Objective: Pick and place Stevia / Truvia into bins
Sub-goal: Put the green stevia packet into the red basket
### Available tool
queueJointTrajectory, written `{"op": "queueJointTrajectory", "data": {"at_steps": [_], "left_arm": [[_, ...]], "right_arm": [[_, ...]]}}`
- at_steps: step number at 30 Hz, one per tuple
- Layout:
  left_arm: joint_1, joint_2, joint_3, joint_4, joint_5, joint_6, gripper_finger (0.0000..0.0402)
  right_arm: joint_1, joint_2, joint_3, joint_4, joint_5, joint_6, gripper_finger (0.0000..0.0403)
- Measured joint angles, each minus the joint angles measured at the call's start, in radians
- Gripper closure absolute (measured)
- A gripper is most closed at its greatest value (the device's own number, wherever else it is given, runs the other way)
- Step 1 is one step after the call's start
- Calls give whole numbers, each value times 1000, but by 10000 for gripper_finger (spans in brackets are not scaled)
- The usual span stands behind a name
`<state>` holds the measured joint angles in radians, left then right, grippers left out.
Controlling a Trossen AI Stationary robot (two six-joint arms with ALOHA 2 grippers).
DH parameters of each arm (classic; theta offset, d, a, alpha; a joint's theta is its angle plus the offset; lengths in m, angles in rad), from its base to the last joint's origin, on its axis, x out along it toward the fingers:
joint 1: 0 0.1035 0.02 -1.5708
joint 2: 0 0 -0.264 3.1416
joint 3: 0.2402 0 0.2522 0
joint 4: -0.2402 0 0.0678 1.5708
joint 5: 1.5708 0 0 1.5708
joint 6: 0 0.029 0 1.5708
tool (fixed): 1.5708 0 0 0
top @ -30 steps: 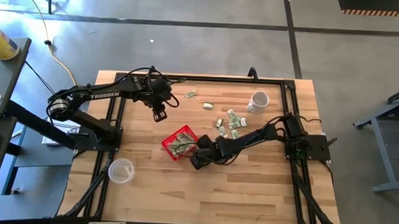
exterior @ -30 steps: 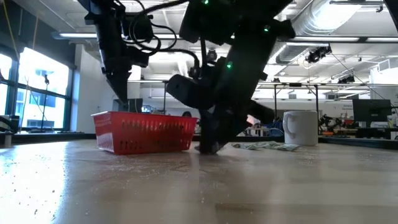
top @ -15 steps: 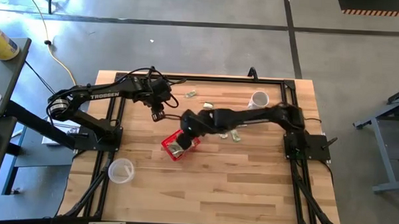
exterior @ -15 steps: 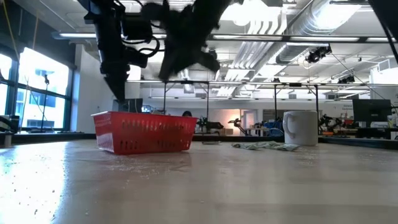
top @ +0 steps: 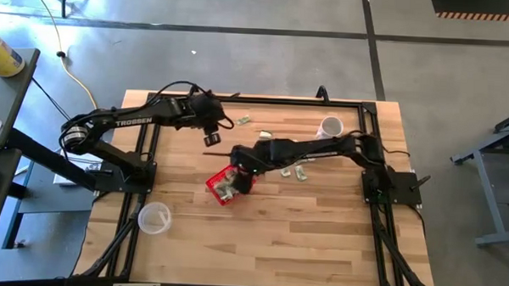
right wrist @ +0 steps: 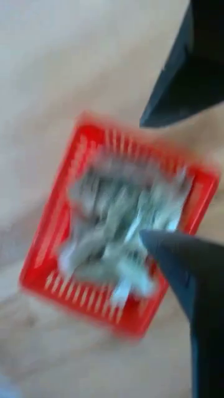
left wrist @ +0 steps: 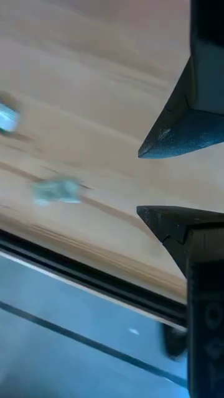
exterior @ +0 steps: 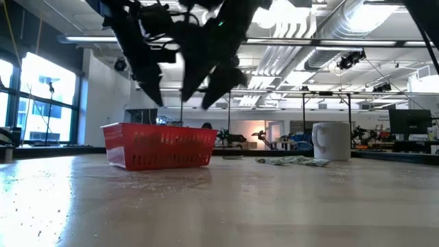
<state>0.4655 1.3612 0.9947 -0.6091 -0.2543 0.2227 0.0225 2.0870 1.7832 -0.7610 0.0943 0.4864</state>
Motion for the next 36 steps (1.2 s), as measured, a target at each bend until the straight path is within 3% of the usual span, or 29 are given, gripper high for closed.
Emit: {"op": "queueJointTrajectory", "data": {"at_steps": [4,7,11,14,18,21,29,36], "left_arm": [[20,78,1,194,40,-15,230],[79,200,68,244,83,-92,208],[159,434,302,-30,186,-202,164],[180,597,494,-236,188,-202,135],[182,757,713,-417,179,-193,113],[175,821,812,-423,185,-167,109],[170,852,812,-284,234,-93,135],[177,873,762,-252,226,-35,234]], "right_arm": [[61,-105,4,-208,294,-128,37],[96,-152,3,-427,408,-127,9],[105,-176,1,-591,414,-88,24],[109,-186,1,-605,417,-104,30],[82,-188,1,-608,404,-138,31],[37,-189,1,-622,397,-147,31],[-65,-189,1,-649,336,-113,32],[-88,-189,1,-635,313,-64,32]]}}
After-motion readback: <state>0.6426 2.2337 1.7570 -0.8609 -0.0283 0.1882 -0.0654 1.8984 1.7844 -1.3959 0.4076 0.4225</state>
